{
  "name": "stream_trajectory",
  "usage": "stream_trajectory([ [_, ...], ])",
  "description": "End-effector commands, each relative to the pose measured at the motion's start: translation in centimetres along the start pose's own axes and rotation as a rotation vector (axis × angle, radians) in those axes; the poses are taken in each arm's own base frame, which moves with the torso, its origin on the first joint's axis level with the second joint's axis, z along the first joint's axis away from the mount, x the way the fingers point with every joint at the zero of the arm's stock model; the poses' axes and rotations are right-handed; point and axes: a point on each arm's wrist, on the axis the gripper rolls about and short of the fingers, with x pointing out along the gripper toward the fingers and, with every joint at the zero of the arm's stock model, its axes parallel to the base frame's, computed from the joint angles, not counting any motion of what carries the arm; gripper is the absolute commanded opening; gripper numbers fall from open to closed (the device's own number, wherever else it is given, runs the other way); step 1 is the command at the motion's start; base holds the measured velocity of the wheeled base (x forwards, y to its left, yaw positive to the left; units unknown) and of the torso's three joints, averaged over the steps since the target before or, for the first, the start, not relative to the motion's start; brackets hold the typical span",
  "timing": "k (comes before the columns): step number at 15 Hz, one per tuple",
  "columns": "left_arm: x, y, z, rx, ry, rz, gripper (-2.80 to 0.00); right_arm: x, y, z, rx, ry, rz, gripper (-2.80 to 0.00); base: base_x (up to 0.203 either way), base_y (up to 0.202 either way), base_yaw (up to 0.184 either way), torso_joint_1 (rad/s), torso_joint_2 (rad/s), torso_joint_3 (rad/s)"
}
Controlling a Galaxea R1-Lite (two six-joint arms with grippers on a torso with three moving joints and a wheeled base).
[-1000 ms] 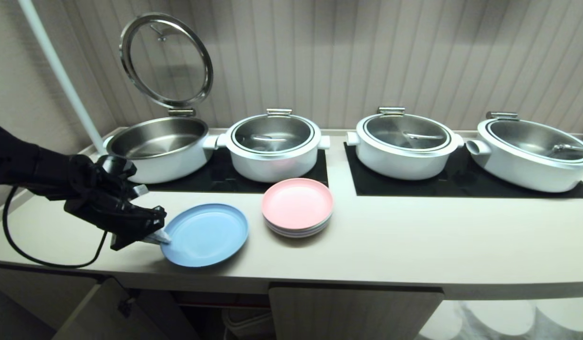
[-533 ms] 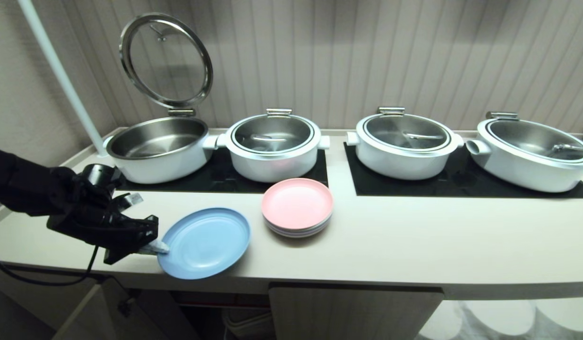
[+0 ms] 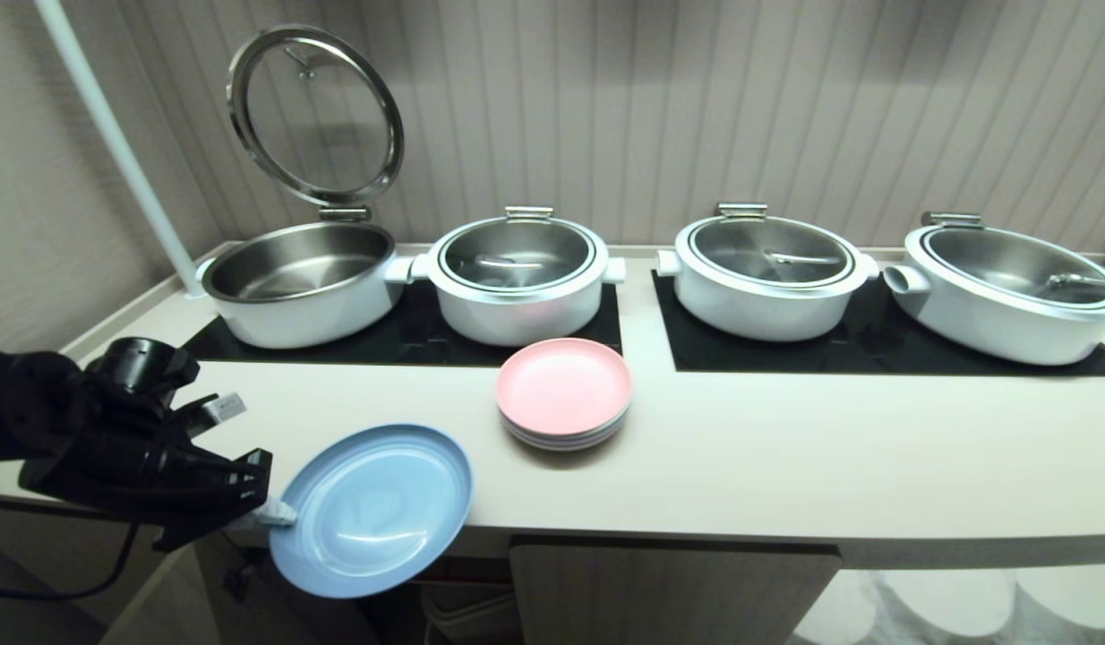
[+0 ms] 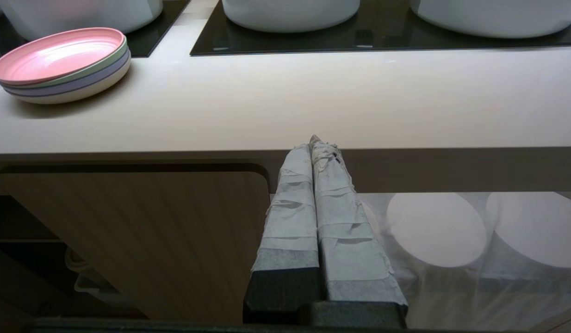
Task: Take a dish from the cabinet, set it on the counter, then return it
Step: Pick up the plate from the table, then put it back into the cabinet
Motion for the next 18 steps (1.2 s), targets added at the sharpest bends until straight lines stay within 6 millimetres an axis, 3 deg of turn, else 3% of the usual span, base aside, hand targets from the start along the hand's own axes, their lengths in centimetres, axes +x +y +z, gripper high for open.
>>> stream_trajectory([
  [1,-0.5,0.1,-1.5,0.008,-0.022,-0.001,-2.8,0.0,0.0,0.0,0.001,-0.001,0.0,-2.8,0.0,0.0,0.0,0.0,0.0,0.0],
  [8,0.1,1.0,-5.2,0.071,-0.035,-0.015,-2.8,0.0,0.0,0.0,0.001,-0.001,0.0,-2.8,0.0,0.0,0.0,0.0,0.0,0.0],
  [18,-0.8,1.5,-10.7,0.094,0.018,-0.068,-2.8,0.0,0.0,0.0,0.001,0.0,0.001,-2.8,0.0,0.0,0.0,0.0,0.0,0.0],
])
